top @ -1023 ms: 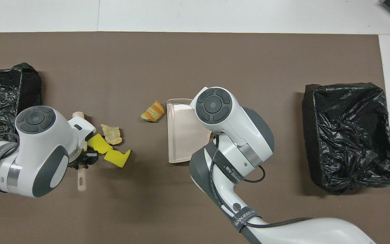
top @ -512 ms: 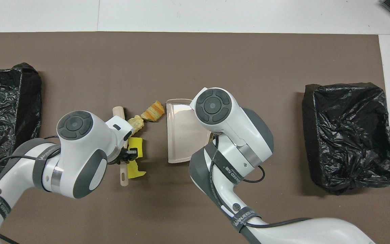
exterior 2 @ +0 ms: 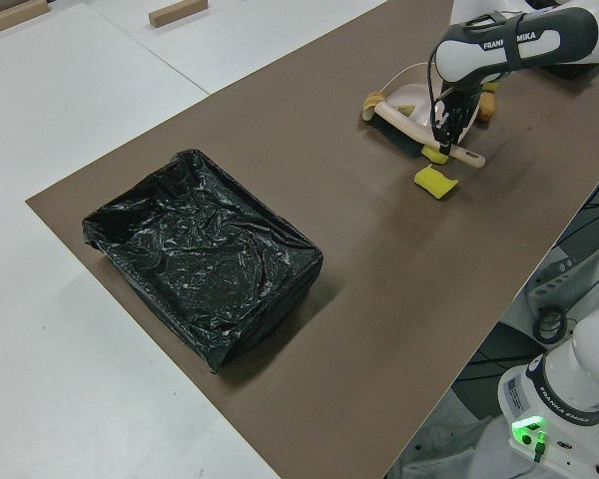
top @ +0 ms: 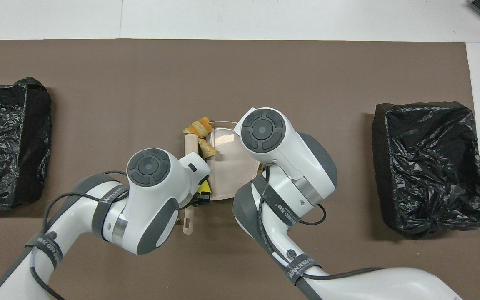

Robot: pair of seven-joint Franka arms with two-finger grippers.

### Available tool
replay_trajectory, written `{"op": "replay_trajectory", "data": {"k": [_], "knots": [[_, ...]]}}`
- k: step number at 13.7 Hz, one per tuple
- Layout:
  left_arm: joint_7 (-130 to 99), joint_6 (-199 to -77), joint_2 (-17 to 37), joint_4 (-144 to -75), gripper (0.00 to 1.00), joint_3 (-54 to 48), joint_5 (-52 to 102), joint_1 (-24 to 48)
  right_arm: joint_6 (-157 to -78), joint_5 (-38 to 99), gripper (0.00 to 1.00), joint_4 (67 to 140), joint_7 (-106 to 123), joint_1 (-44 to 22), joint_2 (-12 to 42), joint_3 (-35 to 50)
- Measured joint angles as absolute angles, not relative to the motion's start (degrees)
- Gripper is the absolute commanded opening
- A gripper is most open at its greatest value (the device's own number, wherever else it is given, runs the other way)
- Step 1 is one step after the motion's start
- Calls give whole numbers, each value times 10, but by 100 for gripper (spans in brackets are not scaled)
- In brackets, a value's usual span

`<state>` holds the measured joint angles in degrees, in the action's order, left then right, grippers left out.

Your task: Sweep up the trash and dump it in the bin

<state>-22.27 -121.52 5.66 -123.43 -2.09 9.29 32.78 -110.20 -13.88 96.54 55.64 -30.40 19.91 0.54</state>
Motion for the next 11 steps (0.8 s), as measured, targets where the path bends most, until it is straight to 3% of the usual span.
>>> {"op": "replay_trajectory", "data": {"k": [6, 11], "knots": [[-240, -1115, 55, -1157, 0, -16, 104, 365, -1103, -135, 0, 967, 556, -303, 199, 5], [-257, -1015, 5, -1133, 0, -2, 105, 339, -1103, -135, 0, 968, 557, -303, 199, 5]]}}
